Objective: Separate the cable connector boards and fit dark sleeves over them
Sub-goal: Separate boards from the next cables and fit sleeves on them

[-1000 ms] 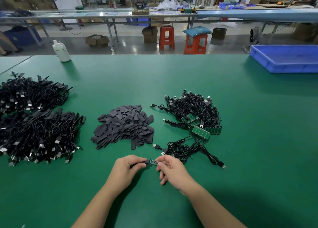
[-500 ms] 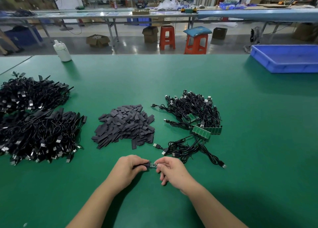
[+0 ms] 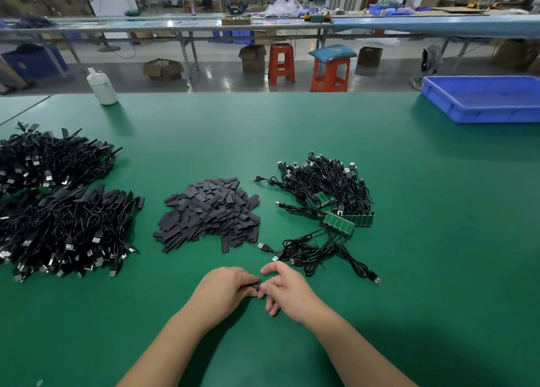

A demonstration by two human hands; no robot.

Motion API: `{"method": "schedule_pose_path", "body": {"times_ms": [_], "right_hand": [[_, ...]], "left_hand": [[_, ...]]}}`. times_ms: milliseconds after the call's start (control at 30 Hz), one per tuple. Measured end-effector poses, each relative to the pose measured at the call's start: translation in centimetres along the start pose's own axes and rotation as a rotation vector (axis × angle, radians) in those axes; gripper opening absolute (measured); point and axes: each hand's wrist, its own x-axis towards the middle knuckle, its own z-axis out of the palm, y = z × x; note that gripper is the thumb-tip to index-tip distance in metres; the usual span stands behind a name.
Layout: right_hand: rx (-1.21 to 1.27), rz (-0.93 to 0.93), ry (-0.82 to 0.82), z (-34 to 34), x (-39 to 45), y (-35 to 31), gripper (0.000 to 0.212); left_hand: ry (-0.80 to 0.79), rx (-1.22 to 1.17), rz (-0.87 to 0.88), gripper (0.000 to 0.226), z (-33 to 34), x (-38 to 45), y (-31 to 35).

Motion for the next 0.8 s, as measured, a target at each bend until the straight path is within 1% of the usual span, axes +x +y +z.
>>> {"method": "schedule_pose_path", "body": {"times_ms": [67, 233, 367, 500, 633, 700, 800], "right_hand": [[0.0, -0.001, -0.008, -0.1, 0.1, 0.1, 0.017], [0.005, 0.012, -0.022, 0.1, 0.1, 0.0, 0.02], [0.028, 0.031, -0.018, 0.2, 0.1, -0.2, 0.025], [0.046, 0.056, -0.013, 0.3, 0.1, -0.1, 0.036], [0.054, 0.061, -0.016, 0.2, 0.1, 0.0, 0.046], [0.042, 0.056, -0.02, 0.1, 0.1, 0.0, 0.048], [0.028, 0.053, -0.025, 0.2, 0.0, -0.1, 0.049]], "left_hand": [[0.015, 0.029, 0.014, 0.017, 0.1, 0.1, 0.0], [0.08, -0.114, -0.041, 0.011, 0.3, -0.5, 0.0], [0.076, -0.118, -0.08, 0.016, 0.5, -0.4, 0.5], [0.018, 0.016, -0.071, 0.019, 0.7, 0.1, 1.7], [-0.073, 0.256, -0.053, 0.015, 0.7, 0.7, 2.6], [-0.124, 0.368, -0.048, 0.015, 0.4, 0.9, 3.0], [-0.159, 0.458, -0.045, 0.017, 0.4, 0.9, 3.5]]}}
